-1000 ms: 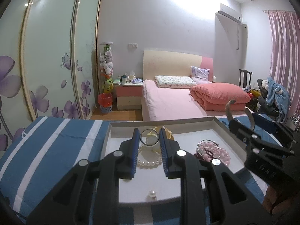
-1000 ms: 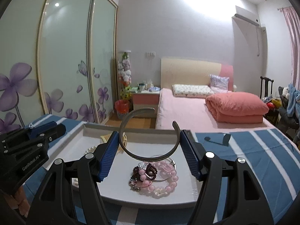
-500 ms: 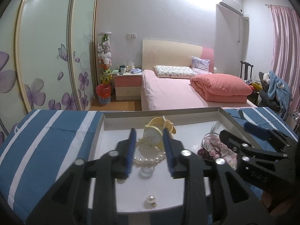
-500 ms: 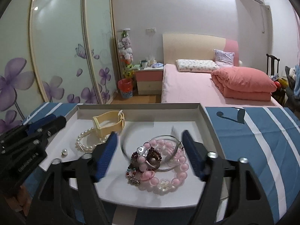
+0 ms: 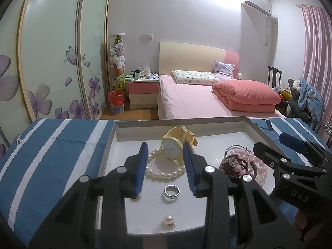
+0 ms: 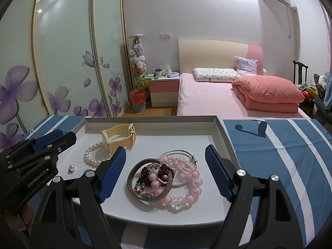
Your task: Organize jewelry
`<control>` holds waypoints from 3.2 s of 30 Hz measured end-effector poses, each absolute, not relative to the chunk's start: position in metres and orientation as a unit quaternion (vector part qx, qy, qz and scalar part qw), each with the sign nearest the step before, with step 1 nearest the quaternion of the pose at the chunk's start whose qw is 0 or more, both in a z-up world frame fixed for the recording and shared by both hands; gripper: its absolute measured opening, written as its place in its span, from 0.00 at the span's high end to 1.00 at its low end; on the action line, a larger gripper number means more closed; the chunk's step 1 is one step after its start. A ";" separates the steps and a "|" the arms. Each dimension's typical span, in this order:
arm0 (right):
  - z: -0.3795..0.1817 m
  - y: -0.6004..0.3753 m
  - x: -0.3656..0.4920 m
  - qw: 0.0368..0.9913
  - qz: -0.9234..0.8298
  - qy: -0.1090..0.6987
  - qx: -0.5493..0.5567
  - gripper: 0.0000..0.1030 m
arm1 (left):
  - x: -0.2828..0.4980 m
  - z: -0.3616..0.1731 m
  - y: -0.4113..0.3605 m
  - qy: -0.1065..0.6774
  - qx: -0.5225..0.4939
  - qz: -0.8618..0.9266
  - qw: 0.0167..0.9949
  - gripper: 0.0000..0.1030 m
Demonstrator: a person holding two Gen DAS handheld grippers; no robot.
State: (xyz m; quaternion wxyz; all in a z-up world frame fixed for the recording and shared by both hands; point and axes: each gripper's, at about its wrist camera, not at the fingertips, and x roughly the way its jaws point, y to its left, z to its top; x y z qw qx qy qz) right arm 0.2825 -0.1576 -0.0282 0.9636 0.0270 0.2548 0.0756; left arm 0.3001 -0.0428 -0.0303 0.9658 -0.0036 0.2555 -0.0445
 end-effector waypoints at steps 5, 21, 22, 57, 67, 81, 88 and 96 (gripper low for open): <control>-0.024 -0.160 0.276 0.965 0.071 0.252 0.027 0.24 | 0.293 -0.026 -0.036 0.252 -0.007 -0.042 0.967 0.66; 0.001 -0.174 0.208 0.968 0.060 0.240 0.051 0.09 | 0.210 0.001 -0.001 0.224 -0.040 -0.036 0.973 0.28; 0.003 -0.175 0.200 0.968 0.059 0.237 0.054 0.07 | 0.200 0.002 0.002 0.221 -0.044 -0.036 0.974 0.26; -0.001 -0.164 0.079 0.979 0.060 0.191 0.039 0.02 | 0.058 0.008 0.004 0.165 -0.027 -0.038 0.985 0.04; -0.001 -0.159 0.077 0.978 0.065 0.193 0.036 0.02 | 0.060 0.007 0.002 0.171 -0.028 -0.040 0.984 0.04; -0.001 -0.160 0.077 0.978 0.066 0.196 0.035 0.02 | 0.063 0.004 0.000 0.178 -0.032 -0.053 0.982 0.04; -0.003 -0.161 0.077 0.977 0.065 0.198 0.037 0.02 | 0.063 0.004 -0.001 0.179 -0.033 -0.054 0.982 0.04; -0.003 -0.160 0.078 0.977 0.065 0.198 0.036 0.02 | 0.063 0.003 -0.002 0.181 -0.034 -0.054 0.981 0.04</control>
